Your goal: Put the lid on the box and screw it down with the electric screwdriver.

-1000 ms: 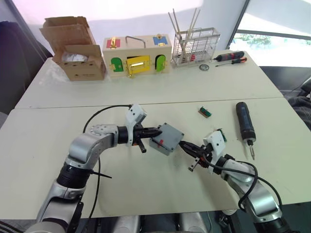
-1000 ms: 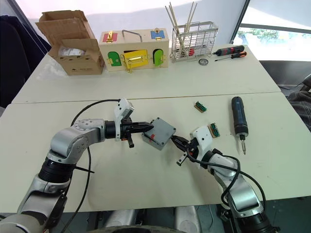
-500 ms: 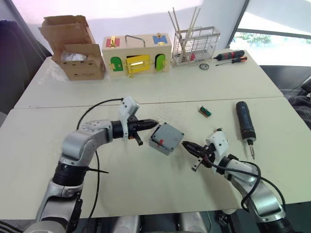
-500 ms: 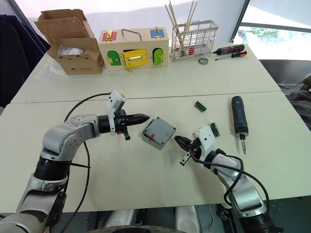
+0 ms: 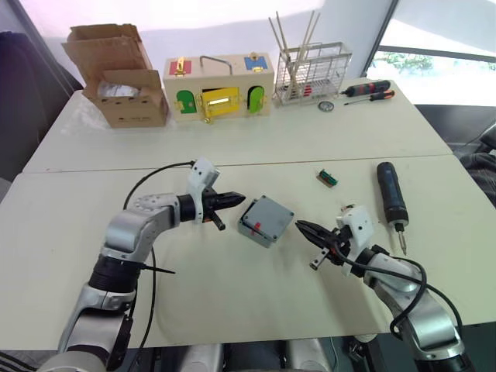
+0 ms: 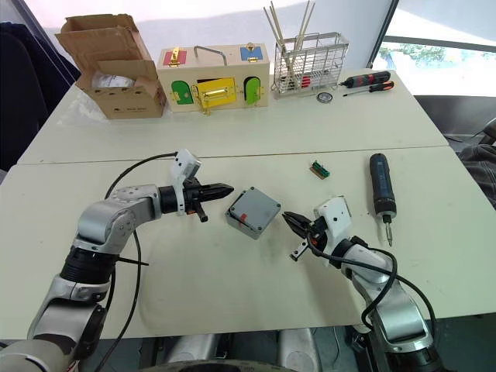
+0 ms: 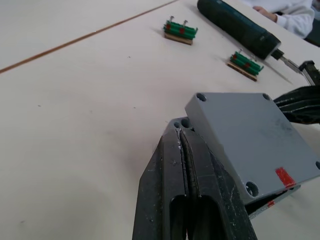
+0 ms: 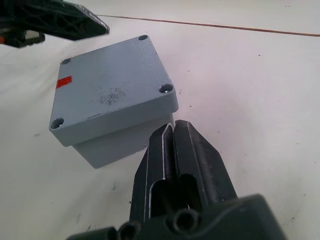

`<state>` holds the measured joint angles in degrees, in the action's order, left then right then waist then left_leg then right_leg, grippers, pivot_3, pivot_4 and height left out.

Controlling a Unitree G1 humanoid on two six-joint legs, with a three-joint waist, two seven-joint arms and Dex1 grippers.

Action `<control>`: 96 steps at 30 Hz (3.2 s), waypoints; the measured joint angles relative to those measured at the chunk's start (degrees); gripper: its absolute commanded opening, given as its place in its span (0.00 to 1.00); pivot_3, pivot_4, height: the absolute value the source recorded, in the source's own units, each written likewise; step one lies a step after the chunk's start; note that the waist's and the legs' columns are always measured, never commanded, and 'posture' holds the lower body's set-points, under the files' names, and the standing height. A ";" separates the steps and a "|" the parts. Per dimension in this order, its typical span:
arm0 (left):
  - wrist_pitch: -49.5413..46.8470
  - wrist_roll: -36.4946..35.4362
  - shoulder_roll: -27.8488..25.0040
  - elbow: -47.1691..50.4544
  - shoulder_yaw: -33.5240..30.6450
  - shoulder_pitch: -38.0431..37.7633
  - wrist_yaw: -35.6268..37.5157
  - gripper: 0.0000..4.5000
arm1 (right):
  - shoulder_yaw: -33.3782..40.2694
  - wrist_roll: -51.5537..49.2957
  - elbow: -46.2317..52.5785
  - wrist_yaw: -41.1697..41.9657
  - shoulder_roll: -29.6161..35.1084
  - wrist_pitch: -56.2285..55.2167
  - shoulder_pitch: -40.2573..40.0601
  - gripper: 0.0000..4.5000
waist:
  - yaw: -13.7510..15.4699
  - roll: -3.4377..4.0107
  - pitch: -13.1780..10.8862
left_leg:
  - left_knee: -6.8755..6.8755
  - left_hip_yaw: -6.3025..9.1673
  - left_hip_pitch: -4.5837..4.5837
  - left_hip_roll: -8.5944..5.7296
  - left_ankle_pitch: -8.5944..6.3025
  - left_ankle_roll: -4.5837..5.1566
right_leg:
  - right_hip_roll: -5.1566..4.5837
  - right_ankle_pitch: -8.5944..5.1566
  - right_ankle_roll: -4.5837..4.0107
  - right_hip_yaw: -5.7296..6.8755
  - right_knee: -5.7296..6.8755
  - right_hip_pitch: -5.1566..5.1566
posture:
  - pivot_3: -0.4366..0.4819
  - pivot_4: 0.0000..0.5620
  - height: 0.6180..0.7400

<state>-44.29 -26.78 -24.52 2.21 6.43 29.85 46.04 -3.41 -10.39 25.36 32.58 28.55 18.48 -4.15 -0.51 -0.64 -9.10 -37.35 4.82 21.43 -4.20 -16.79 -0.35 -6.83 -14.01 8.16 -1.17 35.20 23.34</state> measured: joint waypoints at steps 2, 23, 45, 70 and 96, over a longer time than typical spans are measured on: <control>0.30 0.38 -0.07 -0.02 0.78 0.00 0.28 0.00 | -0.40 0.05 0.00 0.18 -0.03 -0.01 0.10 0.02 | 0.00 0.00 0.00 | 0.00 0.00 0.00 0.00 0.00 0.00 | 0.00 0.00 0.00 0.00 0.00 0.00 | 0.48 0.27 0.95; 0.67 1.13 0.04 0.61 1.38 -1.17 -0.08 0.00 | -2.41 0.02 0.00 0.52 -2.49 1.29 3.23 0.02 | -0.03 0.00 0.00 | 0.00 0.01 0.01 0.00 0.00 -0.01 | 0.00 0.00 0.00 0.00 0.02 0.03 | 0.48 0.27 0.95; 0.72 1.34 0.91 0.59 1.14 -1.08 -1.29 0.00 | -2.83 -1.05 3.59 0.41 -2.52 4.26 2.21 0.02 | -0.02 0.00 0.00 | 0.00 0.00 0.01 0.00 0.01 -0.01 | 0.00 0.00 0.00 0.00 0.03 0.03 | 0.48 0.27 0.95; 0.12 1.50 1.00 1.14 1.30 -2.09 -1.26 0.00 | -2.48 -1.01 2.43 1.05 -1.81 4.10 2.32 0.02 | 0.05 0.00 0.00 | -0.01 0.00 0.01 0.00 0.01 -0.01 | 0.00 0.00 0.00 0.00 0.04 0.03 | 0.48 0.27 0.95; 5.69 8.04 0.14 -3.50 6.93 -3.90 -0.92 0.00 | -5.28 -0.76 -0.22 2.80 -0.02 5.86 0.98 0.02 | -0.02 0.00 0.00 | -0.01 -0.01 0.01 0.00 0.01 -0.01 | 0.00 0.00 0.00 0.00 0.05 0.04 | 0.48 0.27 0.95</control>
<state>-38.61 -18.74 -24.38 -1.29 13.36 25.95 45.13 -8.69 -11.16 25.14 35.38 28.53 24.34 -3.17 -0.53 -0.64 -9.10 -37.36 4.81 21.44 -4.20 -16.78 -0.36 -6.83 -14.01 8.16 -1.18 35.24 23.37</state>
